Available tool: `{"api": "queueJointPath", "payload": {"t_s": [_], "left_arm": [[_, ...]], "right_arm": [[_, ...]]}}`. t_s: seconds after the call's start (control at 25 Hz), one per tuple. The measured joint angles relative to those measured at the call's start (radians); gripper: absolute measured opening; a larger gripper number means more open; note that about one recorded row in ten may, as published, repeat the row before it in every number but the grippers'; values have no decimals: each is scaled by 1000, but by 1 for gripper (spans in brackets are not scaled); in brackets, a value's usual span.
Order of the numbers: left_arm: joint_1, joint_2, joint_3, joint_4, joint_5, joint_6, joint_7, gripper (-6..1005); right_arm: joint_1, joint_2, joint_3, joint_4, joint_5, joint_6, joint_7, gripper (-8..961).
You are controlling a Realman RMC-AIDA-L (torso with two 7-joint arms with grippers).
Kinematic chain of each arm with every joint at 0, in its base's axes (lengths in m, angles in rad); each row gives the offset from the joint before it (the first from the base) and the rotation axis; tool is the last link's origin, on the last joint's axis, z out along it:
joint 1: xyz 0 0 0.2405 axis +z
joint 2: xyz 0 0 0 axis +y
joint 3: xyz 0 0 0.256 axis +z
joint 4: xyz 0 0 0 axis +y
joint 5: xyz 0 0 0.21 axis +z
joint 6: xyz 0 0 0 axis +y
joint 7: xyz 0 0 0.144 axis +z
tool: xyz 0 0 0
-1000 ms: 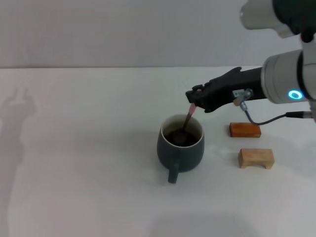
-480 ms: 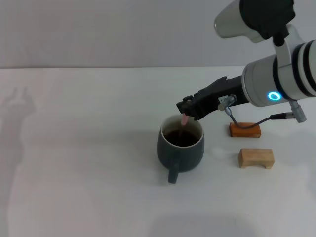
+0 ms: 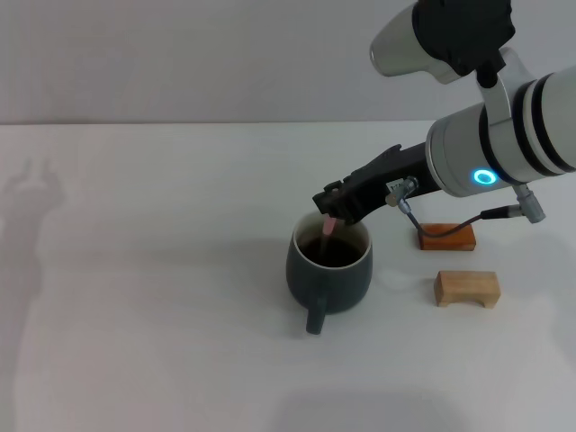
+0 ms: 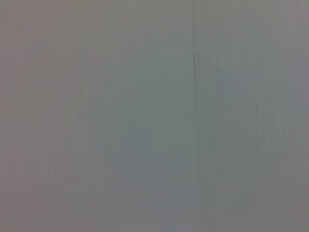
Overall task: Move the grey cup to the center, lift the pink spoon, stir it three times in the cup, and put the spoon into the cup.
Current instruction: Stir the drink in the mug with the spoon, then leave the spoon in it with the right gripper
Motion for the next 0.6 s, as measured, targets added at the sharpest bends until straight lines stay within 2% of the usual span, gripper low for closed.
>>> {"api": "queueJointPath", "payload": {"t_s": [0.36, 0.6], "left_arm": [[0, 0, 0, 0, 0, 0, 0, 212], [0, -1, 0, 0, 0, 0, 0, 212]], "right_arm": [[7, 0, 9, -2, -9, -15, 0, 122], [28, -2, 10, 1, -74, 7, 21, 123]]}}
